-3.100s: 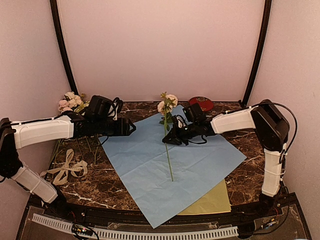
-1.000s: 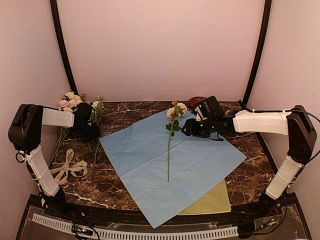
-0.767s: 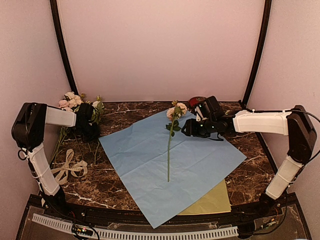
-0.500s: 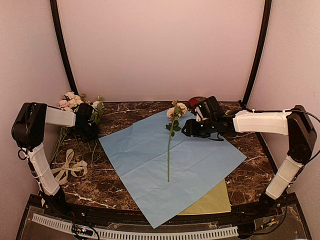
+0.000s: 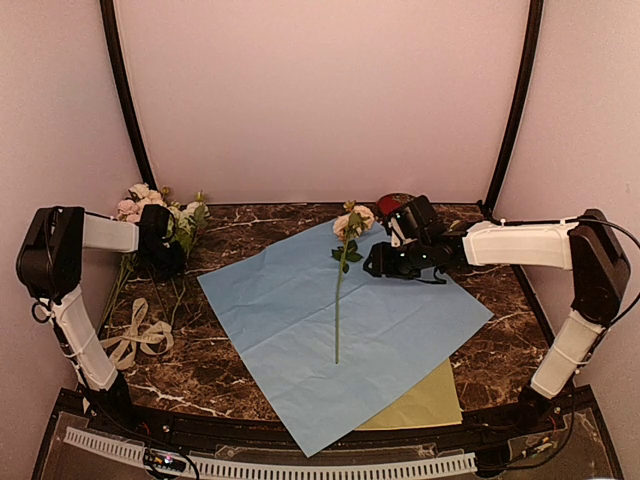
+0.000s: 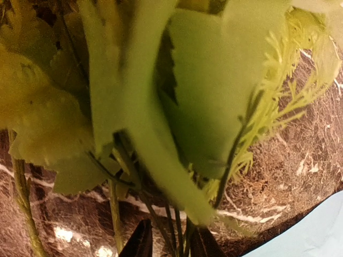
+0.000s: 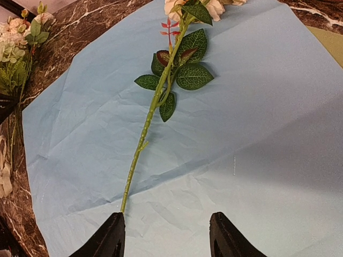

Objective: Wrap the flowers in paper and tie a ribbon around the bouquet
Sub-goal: Pick up the fake flower from the corner of the board.

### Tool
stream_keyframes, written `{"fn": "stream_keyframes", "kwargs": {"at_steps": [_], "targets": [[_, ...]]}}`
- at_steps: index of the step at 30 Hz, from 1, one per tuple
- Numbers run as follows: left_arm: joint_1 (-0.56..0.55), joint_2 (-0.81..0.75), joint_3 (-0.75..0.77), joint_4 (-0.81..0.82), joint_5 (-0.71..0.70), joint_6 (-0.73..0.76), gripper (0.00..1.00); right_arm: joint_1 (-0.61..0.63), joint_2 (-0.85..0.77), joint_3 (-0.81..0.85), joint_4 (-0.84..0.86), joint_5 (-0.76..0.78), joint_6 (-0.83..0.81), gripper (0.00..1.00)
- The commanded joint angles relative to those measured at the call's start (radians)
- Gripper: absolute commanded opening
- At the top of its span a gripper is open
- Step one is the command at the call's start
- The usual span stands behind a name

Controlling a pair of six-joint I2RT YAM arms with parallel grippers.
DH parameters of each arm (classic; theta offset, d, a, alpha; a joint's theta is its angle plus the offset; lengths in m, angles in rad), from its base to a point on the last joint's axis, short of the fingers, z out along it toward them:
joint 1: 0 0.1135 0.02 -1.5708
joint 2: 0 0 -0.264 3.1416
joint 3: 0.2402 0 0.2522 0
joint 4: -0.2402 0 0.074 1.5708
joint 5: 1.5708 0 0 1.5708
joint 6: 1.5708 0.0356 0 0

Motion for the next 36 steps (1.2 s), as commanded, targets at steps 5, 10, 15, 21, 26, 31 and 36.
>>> {"fn": "stream_keyframes", "kwargs": {"at_steps": [5, 10, 15, 21, 26, 31, 36], "targets": [[0.012, 0.001, 0.039, 0.02, 0.01, 0.065, 0.26, 0.006, 0.015, 0.026, -0.008, -0.019, -0.016, 0.54], [0.015, -0.007, 0.048, 0.033, -0.021, 0.099, 0.27, 0.005, 0.016, 0.027, -0.016, -0.016, -0.021, 0.54], [0.026, 0.024, 0.077, 0.015, -0.023, 0.112, 0.21, 0.005, 0.018, 0.03, -0.022, -0.018, -0.024, 0.54], [0.034, 0.071, 0.081, 0.003, -0.002, 0.107, 0.24, 0.005, 0.014, 0.026, -0.027, -0.017, -0.026, 0.54], [0.034, 0.1, 0.082, 0.006, -0.003, 0.107, 0.24, 0.005, 0.013, 0.024, -0.032, -0.016, -0.029, 0.54], [0.034, 0.092, 0.08, 0.0, -0.015, 0.109, 0.01, 0.005, 0.006, 0.022, -0.035, -0.014, -0.028, 0.54], [0.034, 0.024, 0.072, -0.003, -0.056, 0.128, 0.0, 0.005, 0.004, 0.029, -0.044, -0.007, -0.034, 0.54]]}}
